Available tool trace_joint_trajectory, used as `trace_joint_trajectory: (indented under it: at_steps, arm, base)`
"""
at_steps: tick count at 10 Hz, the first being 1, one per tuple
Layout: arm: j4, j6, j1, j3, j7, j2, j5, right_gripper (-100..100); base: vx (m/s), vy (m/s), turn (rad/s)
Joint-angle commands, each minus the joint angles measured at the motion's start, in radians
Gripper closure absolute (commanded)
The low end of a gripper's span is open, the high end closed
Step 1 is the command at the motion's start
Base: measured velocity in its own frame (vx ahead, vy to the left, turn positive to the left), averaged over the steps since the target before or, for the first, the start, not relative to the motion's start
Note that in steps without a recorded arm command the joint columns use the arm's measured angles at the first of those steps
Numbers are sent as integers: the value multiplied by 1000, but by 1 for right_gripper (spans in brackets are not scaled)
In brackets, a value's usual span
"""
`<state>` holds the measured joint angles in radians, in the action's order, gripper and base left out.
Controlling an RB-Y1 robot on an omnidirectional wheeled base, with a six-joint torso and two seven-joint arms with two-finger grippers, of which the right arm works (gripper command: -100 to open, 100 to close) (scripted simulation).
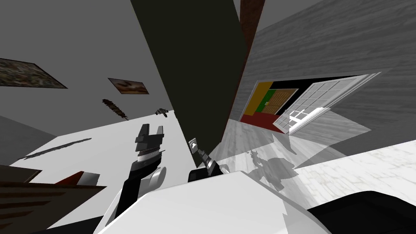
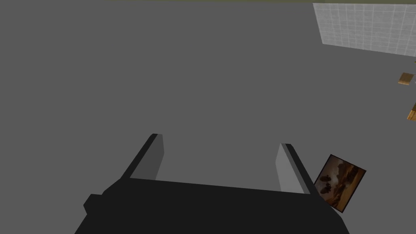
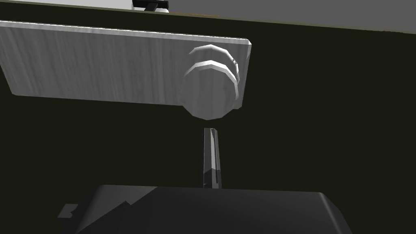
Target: Push the door open
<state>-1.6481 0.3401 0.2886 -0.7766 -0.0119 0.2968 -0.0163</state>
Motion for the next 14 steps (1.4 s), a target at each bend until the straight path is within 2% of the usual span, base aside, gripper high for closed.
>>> trace_joint_trajectory:
  at_steps: [1,4,5,8,9,10,14]
  arm:
    - [0,0,0,0,0,0,0,100]
    - [0,0,0,0,0,0,0,100]
    - [-2,-8,12,26,-5,-15,-6,-100]
    - [-4,-18,26,61,-11,-36,-14,-100]
    - [-1,-14,20,53,-9,-32,-13,-100]
    - [11,-19,9,62,-9,-43,-13,-100]
    - [36,-28,-16,77,-9,-66,-13,-100]
  base:
    - [-27,-20,2]
    - [-8,-6,0]
    - [-110,39,-226]
    - [-183,83,-179]
    - [-93,30,-31]
    - [86,86,49]
    - [158,111,29]
